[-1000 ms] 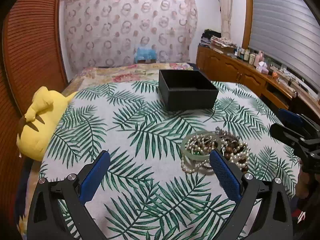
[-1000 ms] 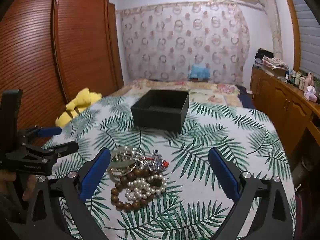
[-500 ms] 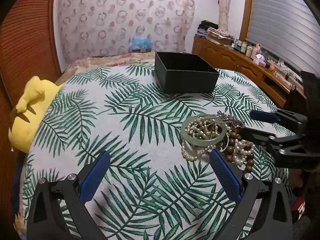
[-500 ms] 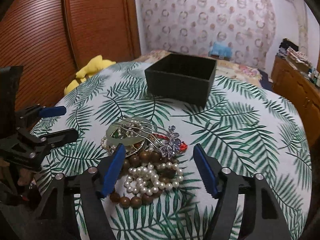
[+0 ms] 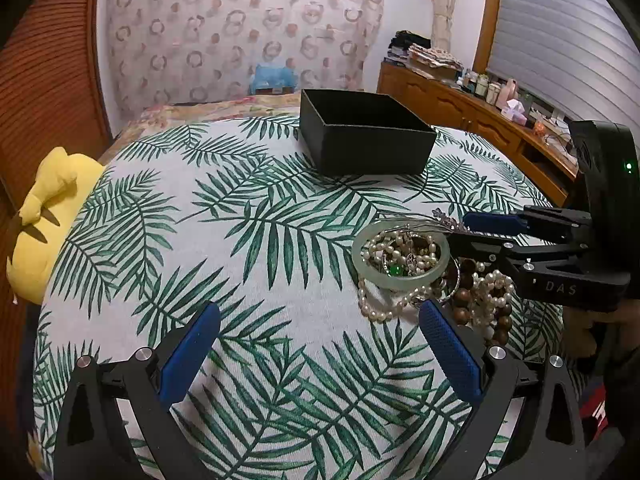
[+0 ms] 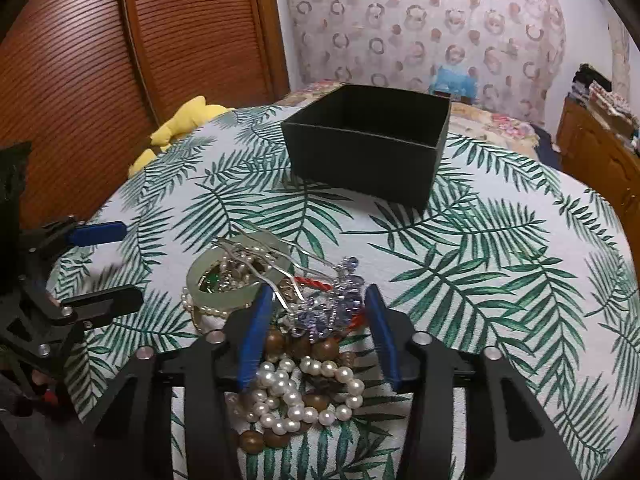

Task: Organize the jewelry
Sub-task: 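Move the right tool to the jewelry pile and grasp the silver hairpins, then carry the silver hairpins with the right tool over the black box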

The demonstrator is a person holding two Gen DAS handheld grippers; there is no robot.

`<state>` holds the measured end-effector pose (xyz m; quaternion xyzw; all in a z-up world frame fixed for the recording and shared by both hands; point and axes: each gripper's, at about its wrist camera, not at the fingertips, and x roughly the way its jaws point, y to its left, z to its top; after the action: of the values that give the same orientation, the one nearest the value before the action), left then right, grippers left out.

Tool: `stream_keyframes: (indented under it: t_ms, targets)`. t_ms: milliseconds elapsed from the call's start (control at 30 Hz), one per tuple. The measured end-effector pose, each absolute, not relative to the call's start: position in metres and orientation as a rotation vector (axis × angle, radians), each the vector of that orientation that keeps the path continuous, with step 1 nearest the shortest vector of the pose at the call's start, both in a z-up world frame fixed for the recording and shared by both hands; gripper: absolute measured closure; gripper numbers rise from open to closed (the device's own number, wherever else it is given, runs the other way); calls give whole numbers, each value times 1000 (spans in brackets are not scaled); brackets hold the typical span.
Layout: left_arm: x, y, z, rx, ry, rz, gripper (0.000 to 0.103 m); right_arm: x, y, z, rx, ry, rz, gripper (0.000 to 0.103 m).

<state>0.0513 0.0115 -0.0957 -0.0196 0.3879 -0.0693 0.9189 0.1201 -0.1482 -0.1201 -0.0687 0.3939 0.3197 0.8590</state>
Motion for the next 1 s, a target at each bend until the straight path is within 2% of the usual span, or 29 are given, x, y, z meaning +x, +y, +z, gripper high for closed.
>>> stream_keyframes:
  t_ms: [367,800,1000]
  targets:
    - [61,6,-88,-26,790,-157,7,132,-158,-103,-129,784,670,78]
    - [70,5,-91,-34,802,-163,7,168,-158,-101,-124,758,630,77]
    - [79,4,-91,-42,809,-174,7,175,-158,-102,-120,754,631,81]
